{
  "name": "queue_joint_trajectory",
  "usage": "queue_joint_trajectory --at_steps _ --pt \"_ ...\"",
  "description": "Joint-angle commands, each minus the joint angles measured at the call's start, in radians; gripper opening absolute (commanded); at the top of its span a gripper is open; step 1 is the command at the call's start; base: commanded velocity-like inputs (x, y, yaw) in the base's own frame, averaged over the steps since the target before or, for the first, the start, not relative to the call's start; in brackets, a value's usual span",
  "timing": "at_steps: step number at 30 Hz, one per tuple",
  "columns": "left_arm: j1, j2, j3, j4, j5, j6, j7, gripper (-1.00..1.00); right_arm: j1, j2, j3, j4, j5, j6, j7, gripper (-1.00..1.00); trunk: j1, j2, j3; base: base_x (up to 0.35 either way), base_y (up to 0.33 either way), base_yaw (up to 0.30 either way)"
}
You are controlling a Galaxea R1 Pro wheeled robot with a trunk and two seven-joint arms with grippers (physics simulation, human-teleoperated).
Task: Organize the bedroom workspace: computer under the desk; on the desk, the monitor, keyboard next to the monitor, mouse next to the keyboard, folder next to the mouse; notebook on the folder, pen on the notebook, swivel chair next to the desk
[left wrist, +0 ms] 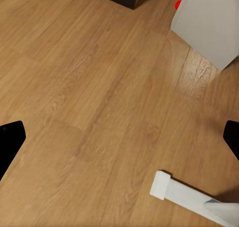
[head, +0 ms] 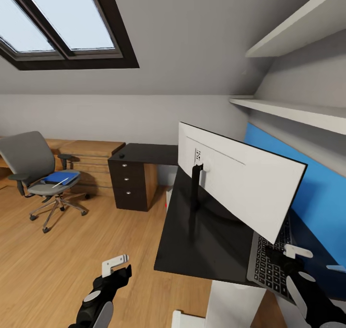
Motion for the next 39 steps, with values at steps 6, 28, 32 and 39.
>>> queue_joint_trajectory --at_steps 6,28,32,39 --pt "-0.001 0.001 -0.002 -0.008 0.009 0.002 0.009 1.0 0.0 0.001 0.002 0.006 -0.008 0.002 -0.003 1.0 0.0 -0.001 -0.001 0.0 0.0 0.0" --pt "-0.001 -0.002 -0.005 -0.062 0.012 0.004 0.009 1.0 0.0 0.002 0.003 -0.001 -0.007 0.003 -0.001 1.0 0.004 -0.008 -0.004 0.0 0.0 0.0" --pt "-0.001 -0.003 -0.006 -0.066 0.012 0.004 0.009 1.0 0.0 0.002 0.004 0.0 -0.007 0.005 -0.002 1.0 0.019 -0.036 -0.017 0.0 0.0 0.0" --pt "-0.001 -0.003 -0.007 -0.066 0.012 0.004 0.009 1.0 0.0 0.002 0.004 0.0 -0.007 0.005 -0.003 1.0 0.046 -0.085 -0.039 0.0 0.0 0.0"
